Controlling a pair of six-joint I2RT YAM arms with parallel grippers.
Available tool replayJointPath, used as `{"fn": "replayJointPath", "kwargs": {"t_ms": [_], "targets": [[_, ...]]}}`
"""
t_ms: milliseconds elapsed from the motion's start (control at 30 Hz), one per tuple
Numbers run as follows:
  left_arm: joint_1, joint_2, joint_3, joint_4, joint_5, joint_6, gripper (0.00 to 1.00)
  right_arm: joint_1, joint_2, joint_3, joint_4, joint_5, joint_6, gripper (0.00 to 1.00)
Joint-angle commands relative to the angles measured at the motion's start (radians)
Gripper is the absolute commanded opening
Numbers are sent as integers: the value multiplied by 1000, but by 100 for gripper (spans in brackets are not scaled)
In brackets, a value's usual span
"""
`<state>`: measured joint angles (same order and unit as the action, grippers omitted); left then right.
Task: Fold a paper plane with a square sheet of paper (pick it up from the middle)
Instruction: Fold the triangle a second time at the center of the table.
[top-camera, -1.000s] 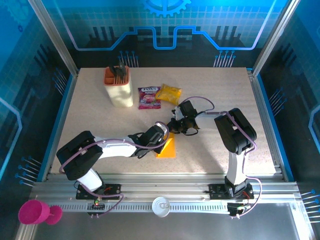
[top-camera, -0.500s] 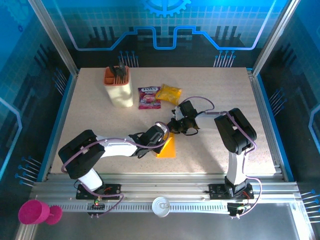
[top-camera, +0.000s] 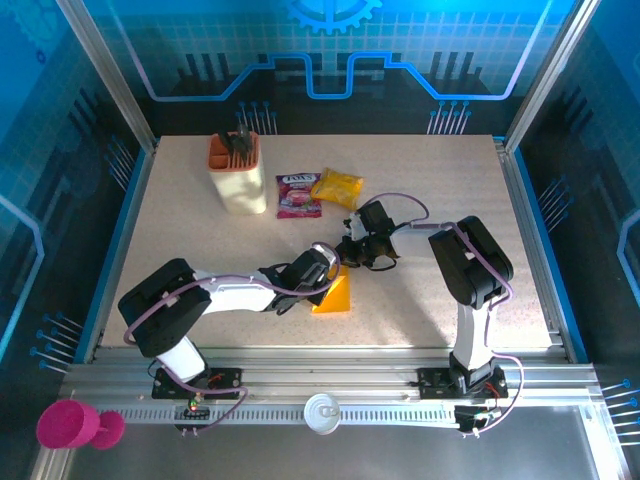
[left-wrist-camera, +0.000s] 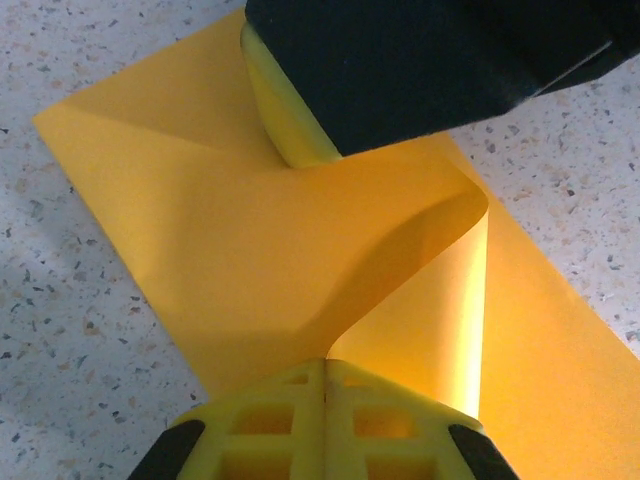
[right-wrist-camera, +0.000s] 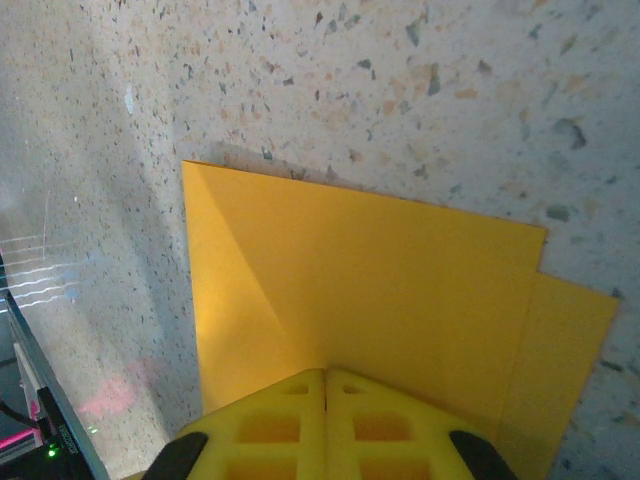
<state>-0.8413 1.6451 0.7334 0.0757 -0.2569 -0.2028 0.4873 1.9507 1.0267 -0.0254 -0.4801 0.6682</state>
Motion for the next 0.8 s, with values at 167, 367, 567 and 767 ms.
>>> {"fn": "replayJointPath", "kwargs": {"t_ms": [167, 367, 567, 767], "targets": [[6, 22, 18, -4, -2, 16, 0, -19, 54, -33, -54, 61, -15, 0], [8, 32, 4, 3, -2, 8, 0, -21, 41, -26, -58, 45, -15, 0], [7, 47, 6, 3, 3, 9, 0, -35, -30, 13, -92, 16, -16, 0], [7, 51, 4, 4, 9, 3, 0, -54, -143, 34, -126, 2, -15, 10]]}}
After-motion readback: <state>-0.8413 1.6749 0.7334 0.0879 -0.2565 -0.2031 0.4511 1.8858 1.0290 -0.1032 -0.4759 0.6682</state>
